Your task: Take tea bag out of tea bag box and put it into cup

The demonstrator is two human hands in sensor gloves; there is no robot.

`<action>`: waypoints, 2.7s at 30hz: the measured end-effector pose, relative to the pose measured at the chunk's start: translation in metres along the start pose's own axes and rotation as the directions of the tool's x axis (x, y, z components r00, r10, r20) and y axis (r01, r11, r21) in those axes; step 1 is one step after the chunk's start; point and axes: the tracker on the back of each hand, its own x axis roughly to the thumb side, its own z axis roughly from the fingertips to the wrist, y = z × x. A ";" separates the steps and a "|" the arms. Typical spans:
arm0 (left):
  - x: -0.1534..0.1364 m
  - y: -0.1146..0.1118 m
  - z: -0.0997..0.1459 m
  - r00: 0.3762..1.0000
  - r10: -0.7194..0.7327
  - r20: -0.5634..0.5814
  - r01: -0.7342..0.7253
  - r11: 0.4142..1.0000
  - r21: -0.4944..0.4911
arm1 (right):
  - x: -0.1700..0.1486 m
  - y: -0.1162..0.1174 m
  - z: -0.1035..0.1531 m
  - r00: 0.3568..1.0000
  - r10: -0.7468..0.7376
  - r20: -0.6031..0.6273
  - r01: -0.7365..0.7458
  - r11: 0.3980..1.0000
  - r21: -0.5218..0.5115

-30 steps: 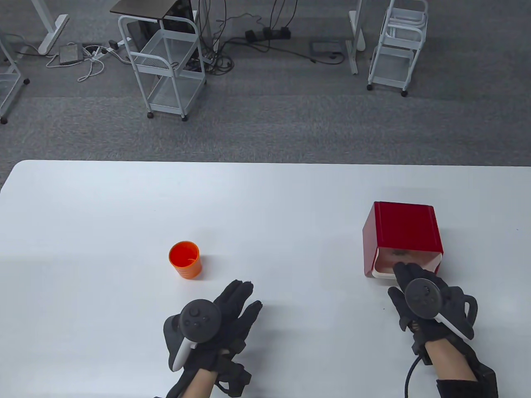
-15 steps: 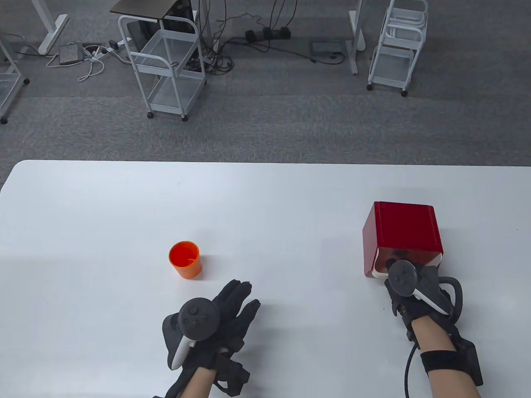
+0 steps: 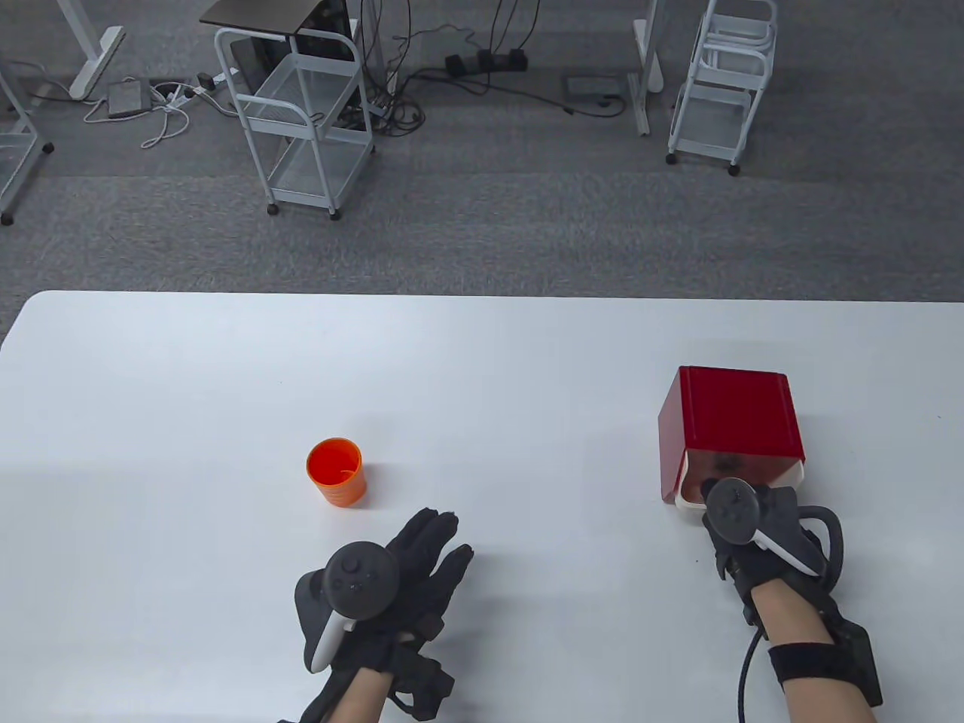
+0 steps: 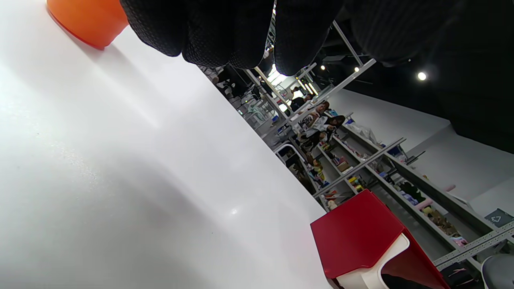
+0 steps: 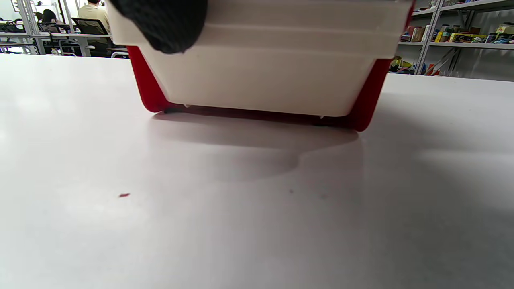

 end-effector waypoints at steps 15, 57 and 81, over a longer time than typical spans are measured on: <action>0.000 -0.001 0.000 1.000 0.004 -0.004 -0.004 1.000 -0.008 | -0.001 0.003 0.018 0.999 0.007 0.037 -0.006 1.000 -0.008; -0.001 -0.001 0.001 1.000 -0.003 -0.013 0.003 1.000 -0.019 | -0.006 0.001 0.064 0.991 0.047 0.124 -0.047 0.999 -0.008; -0.001 -0.001 0.000 1.000 -0.007 -0.015 0.007 1.000 -0.022 | -0.003 0.002 0.074 0.986 0.062 0.156 -0.063 0.998 0.001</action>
